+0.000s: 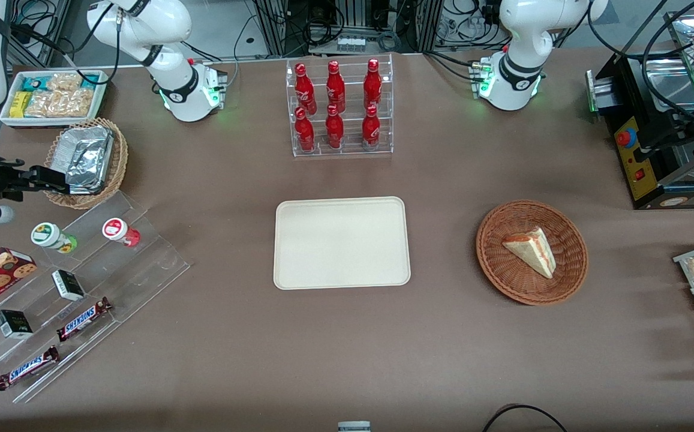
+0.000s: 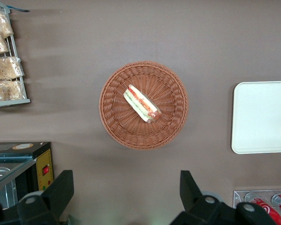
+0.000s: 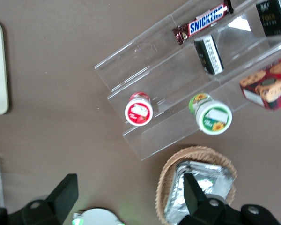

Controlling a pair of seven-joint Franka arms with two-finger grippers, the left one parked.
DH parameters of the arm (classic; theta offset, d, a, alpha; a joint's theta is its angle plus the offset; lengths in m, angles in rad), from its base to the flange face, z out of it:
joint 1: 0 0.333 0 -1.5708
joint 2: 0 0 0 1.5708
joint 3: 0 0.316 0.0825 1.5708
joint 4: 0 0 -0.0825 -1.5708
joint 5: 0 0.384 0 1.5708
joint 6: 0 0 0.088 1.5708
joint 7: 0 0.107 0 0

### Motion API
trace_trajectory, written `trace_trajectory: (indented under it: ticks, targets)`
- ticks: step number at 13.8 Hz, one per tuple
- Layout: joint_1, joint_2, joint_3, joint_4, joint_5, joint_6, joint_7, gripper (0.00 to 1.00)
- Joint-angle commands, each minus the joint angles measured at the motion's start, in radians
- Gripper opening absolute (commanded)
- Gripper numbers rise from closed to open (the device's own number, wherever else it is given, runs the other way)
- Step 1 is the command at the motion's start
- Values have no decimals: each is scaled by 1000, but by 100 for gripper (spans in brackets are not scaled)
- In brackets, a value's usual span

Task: Place green gum on tray
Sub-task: 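Move the right gripper down toward the green-labelled gum tub on the stand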

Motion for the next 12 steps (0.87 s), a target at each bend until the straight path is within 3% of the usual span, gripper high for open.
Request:
trace_trajectory:
  ticks: [1,5,12]
  targets:
    - [-37,-6,-2,-55,4,92,-204,100]
    - [-111,2,-2,-135,10,250,-585,100]
    - [-180,36,-1,-236,44,439,-783,100]
